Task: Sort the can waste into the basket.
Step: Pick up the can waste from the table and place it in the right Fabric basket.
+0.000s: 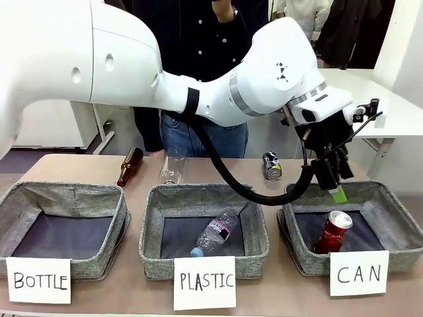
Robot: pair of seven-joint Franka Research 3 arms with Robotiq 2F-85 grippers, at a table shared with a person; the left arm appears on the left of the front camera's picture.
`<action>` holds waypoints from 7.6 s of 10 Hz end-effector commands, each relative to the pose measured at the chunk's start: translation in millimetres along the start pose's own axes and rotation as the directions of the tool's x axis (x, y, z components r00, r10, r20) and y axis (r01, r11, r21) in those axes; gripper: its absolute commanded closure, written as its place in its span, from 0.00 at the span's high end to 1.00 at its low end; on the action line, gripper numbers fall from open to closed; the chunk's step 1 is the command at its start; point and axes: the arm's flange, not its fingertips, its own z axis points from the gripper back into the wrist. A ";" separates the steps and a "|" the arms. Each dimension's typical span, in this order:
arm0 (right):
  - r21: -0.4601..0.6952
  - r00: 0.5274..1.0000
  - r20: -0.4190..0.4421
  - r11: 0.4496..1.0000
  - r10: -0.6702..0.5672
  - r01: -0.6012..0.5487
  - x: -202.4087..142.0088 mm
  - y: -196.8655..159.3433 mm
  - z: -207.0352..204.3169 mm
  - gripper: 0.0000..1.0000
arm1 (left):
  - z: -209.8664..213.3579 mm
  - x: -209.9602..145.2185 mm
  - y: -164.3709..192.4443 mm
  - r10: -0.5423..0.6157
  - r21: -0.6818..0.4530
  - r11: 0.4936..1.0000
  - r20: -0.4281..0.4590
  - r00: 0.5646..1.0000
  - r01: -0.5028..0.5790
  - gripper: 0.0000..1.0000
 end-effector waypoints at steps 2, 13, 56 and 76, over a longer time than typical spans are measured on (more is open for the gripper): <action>-0.001 0.999 0.044 1.000 0.006 -0.006 -0.1 16.8 -1.4 1.00 | 7.8 -1.5 0.4 0.202 0.021 0.979 -0.184 0.962 -0.202 1.00; -0.044 0.976 -0.086 0.977 0.202 -0.207 -61.5 147.8 -113.0 1.00 | 157.6 -325.6 -135.3 0.861 0.080 0.508 -0.088 0.501 -0.858 1.00; -0.342 0.684 -0.643 0.670 0.345 -0.659 -95.5 209.0 -654.5 1.00 | 301.0 -402.8 -374.3 0.860 -0.573 0.322 0.510 -0.021 -0.754 1.00; -0.361 0.695 -0.674 0.710 0.250 -0.605 -113.5 143.6 -707.5 0.00 | 301.0 -402.8 -374.3 0.860 -0.573 0.322 0.510 -0.021 -0.754 1.00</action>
